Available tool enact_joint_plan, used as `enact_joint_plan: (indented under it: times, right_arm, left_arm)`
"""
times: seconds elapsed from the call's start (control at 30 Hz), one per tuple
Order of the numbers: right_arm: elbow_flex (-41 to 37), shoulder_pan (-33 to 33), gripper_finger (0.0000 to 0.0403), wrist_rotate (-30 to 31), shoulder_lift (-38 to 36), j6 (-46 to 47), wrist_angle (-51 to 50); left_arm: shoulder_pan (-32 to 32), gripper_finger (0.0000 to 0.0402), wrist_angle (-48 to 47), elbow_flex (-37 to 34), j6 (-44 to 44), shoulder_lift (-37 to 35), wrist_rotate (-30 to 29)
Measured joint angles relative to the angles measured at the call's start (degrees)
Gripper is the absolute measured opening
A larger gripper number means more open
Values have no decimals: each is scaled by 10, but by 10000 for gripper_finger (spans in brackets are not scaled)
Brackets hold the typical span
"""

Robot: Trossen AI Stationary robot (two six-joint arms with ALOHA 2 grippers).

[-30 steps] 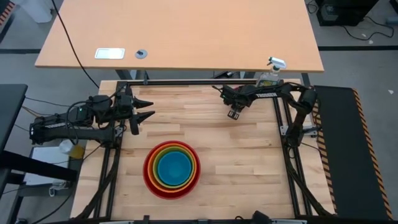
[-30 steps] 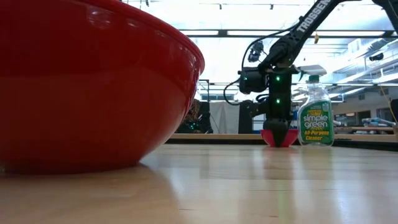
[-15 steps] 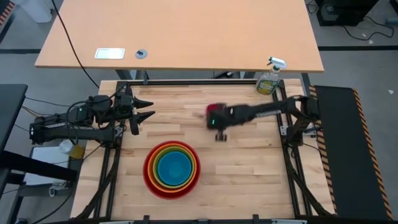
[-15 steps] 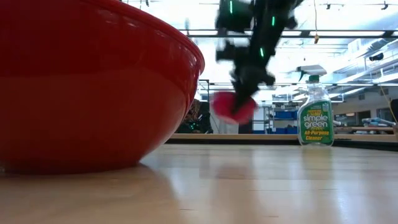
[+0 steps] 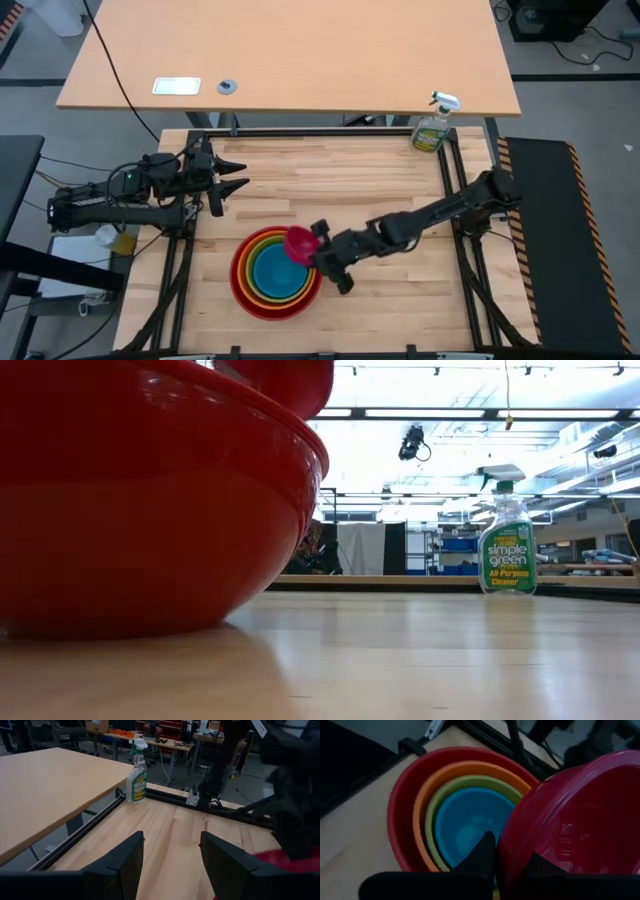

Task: Nest bowls inside each other by size order
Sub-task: Stack the pink bowl on top of the blue bowl

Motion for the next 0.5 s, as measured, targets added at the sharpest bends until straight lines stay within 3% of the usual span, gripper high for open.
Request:
enact_joint_plan:
  times: [0.13,0.27,0.5]
  right_arm:
    - [3,8,30,-15,65,21,64]
    - [61,13,30,-11,145,20,67]
    - [224,18,31,16,266,-19,-57]
  left_arm:
    - [0,199,0,0,-7,0,0]
    - [0,199,1,0,-13,0,0]
    - [1,199,3,0,-22,0,0]
